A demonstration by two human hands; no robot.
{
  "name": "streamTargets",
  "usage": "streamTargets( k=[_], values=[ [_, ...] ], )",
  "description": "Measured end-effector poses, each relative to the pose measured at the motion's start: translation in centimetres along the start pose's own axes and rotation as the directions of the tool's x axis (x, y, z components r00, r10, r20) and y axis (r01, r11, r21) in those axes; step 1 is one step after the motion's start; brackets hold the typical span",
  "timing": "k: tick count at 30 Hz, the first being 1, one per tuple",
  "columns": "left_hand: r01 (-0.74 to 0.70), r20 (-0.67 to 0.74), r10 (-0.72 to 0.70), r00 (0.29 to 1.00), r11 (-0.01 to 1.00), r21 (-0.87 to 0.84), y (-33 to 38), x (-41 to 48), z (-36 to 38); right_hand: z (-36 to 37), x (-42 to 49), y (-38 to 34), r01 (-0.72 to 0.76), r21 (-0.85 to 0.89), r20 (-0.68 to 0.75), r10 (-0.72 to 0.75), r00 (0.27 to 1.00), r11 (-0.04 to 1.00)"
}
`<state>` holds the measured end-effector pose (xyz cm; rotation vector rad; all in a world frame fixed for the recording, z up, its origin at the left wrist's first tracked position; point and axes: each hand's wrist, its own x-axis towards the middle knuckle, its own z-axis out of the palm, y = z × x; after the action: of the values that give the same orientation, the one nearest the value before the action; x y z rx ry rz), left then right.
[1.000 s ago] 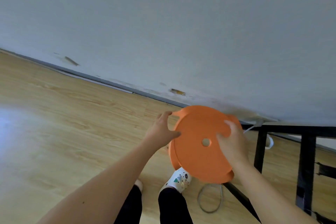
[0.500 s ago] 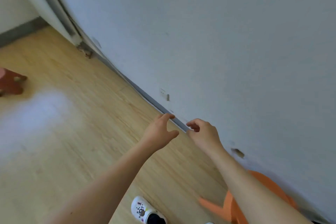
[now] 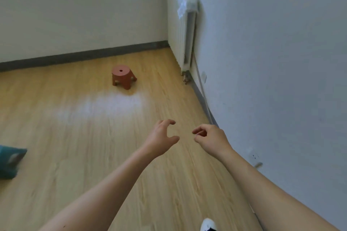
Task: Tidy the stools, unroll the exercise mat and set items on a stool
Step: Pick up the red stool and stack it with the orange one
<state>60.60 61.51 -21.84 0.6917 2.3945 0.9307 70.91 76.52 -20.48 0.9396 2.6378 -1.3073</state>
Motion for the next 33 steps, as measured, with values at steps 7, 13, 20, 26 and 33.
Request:
streamTargets(
  k=[7, 13, 20, 26, 33],
  values=[
    [0.074, -0.14, -0.074, 0.987, 0.997, -0.002, -3.9, 8.0, -7.8, 3.2, 11.7, -7.7, 0.127, -0.078, 0.123, -0.117, 0.985, 0.989],
    [0.192, -0.175, -0.194, 0.965, 0.981, -0.026, -5.8, 19.2, -14.6, 4.3, 25.3, -14.2, 0.156, -0.079, 0.207, -0.137, 0.969, 0.985],
    [0.264, -0.22, -0.282, 0.934, 0.959, -0.106, -8.8, 29.4, -22.0, 7.5, 39.1, -22.7, 0.193, -0.109, 0.265, -0.158, 0.951, 0.975],
    [0.312, -0.27, -0.329, 0.905, 0.944, -0.106, -14.4, 36.6, -30.0, 12.7, 47.7, -30.6, 0.219, -0.121, 0.311, -0.173, 0.934, 0.968],
    [0.27, -0.263, -0.287, 0.921, 0.958, -0.099, -23.1, 46.8, -42.8, 19.3, 58.8, -40.6, 0.117, -0.103, 0.247, -0.089, 0.965, 0.988]
  ],
)
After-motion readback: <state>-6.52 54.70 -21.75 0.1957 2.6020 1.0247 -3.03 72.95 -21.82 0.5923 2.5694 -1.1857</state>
